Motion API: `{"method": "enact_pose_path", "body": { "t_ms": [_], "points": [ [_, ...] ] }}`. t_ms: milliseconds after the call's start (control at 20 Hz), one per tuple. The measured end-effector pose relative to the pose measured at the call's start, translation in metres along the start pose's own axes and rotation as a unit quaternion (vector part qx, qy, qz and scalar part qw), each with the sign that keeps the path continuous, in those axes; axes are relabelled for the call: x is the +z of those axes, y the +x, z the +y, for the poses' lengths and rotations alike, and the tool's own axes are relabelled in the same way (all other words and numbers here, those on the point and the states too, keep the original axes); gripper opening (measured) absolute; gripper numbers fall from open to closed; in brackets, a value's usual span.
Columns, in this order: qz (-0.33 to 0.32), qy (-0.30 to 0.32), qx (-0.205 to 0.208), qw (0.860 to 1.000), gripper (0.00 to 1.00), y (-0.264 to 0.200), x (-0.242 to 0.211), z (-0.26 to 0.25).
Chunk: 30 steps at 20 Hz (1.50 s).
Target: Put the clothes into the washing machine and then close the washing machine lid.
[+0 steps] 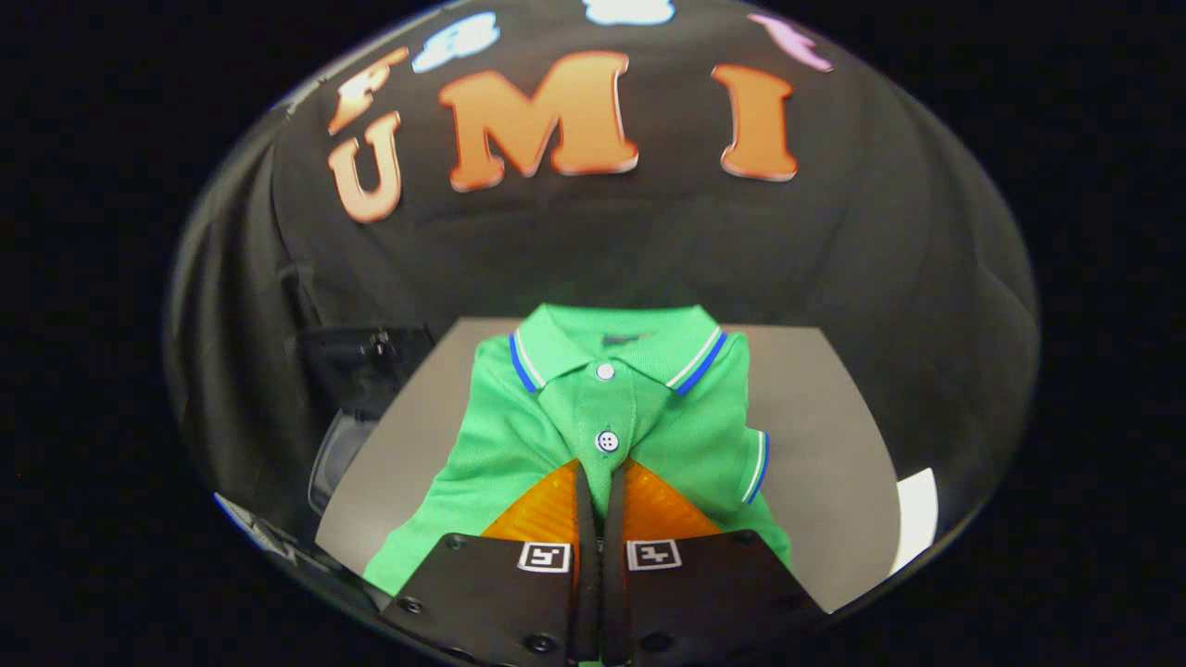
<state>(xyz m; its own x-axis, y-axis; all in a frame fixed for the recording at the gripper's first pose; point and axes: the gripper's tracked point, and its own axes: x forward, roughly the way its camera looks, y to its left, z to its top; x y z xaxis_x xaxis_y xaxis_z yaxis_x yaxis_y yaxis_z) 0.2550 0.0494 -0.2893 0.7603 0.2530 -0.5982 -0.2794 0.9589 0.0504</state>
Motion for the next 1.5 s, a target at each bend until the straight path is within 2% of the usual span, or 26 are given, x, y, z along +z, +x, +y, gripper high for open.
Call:
{"method": "enact_pose_path", "body": {
  "t_ms": [100, 200, 350, 450, 600, 800, 950, 1100, 1500],
  "points": [
    [-0.085, -0.011, -0.021, 0.996, 0.08, -0.006, 0.007, -0.001],
    [-0.137, -0.009, -0.042, 0.990, 0.08, -0.002, 0.014, 0.000],
    [-0.197, 0.050, -0.042, 0.978, 0.08, -0.030, 0.024, 0.009],
    [-0.243, 0.062, -0.048, 0.967, 0.08, -0.058, 0.041, 0.018],
    [-0.280, 0.011, -0.072, 0.957, 0.08, -0.101, 0.054, 0.035],
    [-0.315, -0.037, -0.086, 0.944, 0.08, -0.158, 0.079, 0.091],
    [-0.338, -0.040, -0.077, 0.937, 0.08, -0.172, 0.101, 0.150],
    [-0.340, -0.025, -0.054, 0.939, 0.08, -0.163, 0.108, 0.207],
    [-0.314, -0.013, 0.051, 0.948, 0.08, -0.093, 0.103, 0.350]
  ]
}}
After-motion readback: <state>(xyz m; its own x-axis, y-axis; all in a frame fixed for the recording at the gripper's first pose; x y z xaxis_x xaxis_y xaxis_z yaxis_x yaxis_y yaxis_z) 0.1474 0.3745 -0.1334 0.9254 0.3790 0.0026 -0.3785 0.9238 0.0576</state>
